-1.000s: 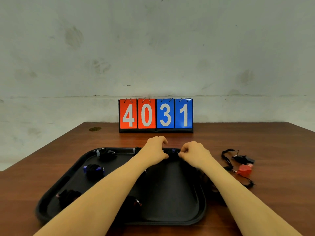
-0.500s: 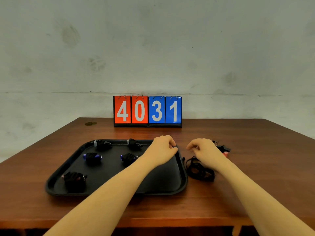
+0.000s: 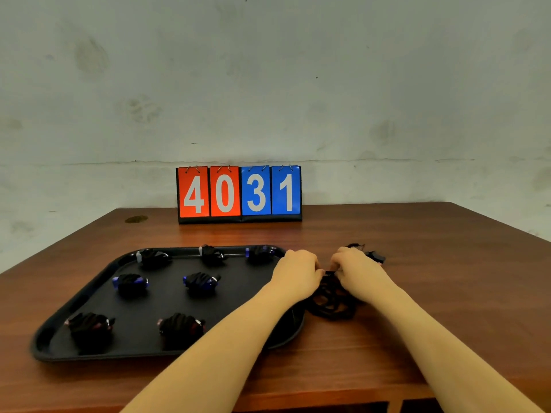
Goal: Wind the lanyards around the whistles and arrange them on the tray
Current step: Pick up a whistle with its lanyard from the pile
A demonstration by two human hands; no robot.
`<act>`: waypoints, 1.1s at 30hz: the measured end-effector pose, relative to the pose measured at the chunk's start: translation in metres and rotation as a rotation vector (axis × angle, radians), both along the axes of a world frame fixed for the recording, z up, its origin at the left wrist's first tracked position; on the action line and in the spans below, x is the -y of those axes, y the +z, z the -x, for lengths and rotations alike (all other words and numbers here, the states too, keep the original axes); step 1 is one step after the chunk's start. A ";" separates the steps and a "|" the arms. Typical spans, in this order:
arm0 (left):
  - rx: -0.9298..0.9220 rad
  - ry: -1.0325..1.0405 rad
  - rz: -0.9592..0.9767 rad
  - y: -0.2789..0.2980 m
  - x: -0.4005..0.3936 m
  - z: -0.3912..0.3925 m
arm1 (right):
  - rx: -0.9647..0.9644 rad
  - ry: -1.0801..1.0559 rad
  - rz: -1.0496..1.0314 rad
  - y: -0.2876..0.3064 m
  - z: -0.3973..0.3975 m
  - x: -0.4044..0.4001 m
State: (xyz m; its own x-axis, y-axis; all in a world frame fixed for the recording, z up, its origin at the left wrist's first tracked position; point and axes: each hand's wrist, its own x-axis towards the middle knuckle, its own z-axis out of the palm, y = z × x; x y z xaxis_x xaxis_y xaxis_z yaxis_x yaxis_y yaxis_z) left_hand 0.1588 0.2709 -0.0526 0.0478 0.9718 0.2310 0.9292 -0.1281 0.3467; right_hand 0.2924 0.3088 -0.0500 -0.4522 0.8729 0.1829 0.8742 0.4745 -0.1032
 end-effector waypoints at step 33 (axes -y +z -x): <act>0.350 -0.117 -0.115 0.040 0.095 0.052 | -1.236 0.165 0.251 0.060 0.041 0.071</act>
